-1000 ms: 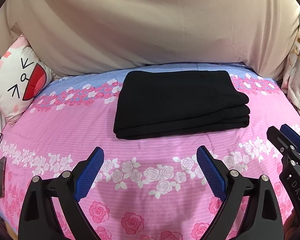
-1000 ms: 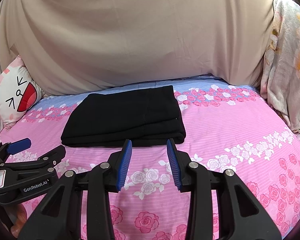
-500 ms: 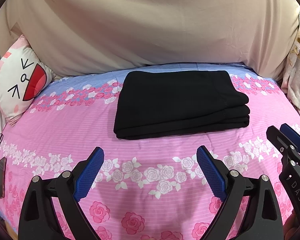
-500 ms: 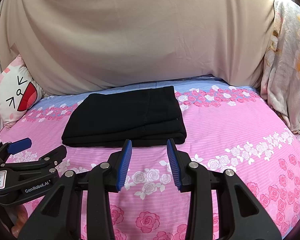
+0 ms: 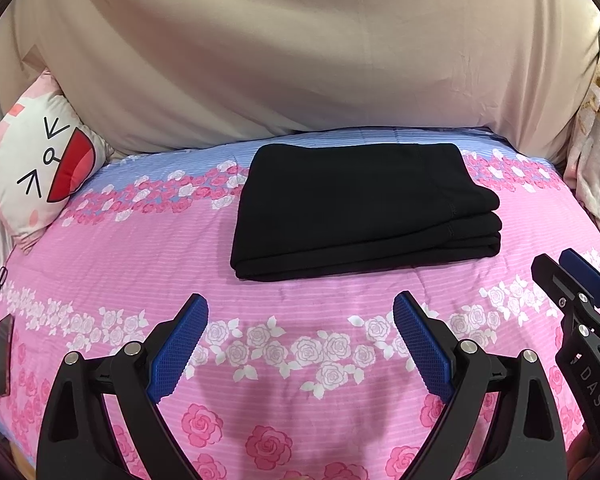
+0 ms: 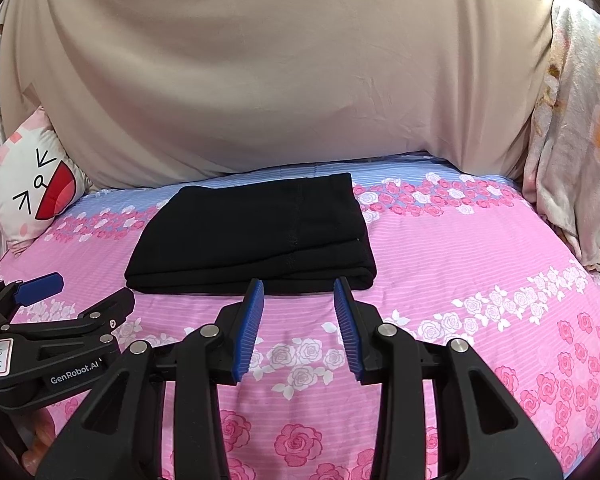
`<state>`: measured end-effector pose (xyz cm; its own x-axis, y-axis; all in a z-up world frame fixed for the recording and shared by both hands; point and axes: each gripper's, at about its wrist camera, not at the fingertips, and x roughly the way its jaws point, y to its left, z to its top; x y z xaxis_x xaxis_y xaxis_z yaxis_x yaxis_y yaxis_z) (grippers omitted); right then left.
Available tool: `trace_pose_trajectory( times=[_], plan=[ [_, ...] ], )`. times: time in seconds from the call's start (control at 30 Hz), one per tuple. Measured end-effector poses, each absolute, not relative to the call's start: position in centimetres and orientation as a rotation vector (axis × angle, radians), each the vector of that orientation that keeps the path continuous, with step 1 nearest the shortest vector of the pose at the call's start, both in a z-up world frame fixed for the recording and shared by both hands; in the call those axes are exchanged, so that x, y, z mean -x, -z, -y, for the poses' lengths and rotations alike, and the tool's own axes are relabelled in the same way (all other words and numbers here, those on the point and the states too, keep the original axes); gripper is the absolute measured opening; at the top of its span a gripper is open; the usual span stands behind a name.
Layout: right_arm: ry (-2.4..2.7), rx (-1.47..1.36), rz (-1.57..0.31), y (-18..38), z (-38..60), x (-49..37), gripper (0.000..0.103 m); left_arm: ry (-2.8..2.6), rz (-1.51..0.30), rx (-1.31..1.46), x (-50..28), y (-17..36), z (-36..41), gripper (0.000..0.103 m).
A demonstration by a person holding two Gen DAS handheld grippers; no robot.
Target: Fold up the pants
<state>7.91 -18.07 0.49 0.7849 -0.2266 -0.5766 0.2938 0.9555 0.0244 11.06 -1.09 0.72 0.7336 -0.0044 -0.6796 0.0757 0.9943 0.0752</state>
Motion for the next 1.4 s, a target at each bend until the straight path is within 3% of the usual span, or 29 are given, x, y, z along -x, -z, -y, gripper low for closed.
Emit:
trace_pose_trajectory(
  times=[1.4],
  plan=[
    [0.285,-0.116,-0.612,-0.34,18.25,-7.74,0.036,0.034,-0.731,-0.14,-11.13,-0.42,1.26,0.092]
  ],
)
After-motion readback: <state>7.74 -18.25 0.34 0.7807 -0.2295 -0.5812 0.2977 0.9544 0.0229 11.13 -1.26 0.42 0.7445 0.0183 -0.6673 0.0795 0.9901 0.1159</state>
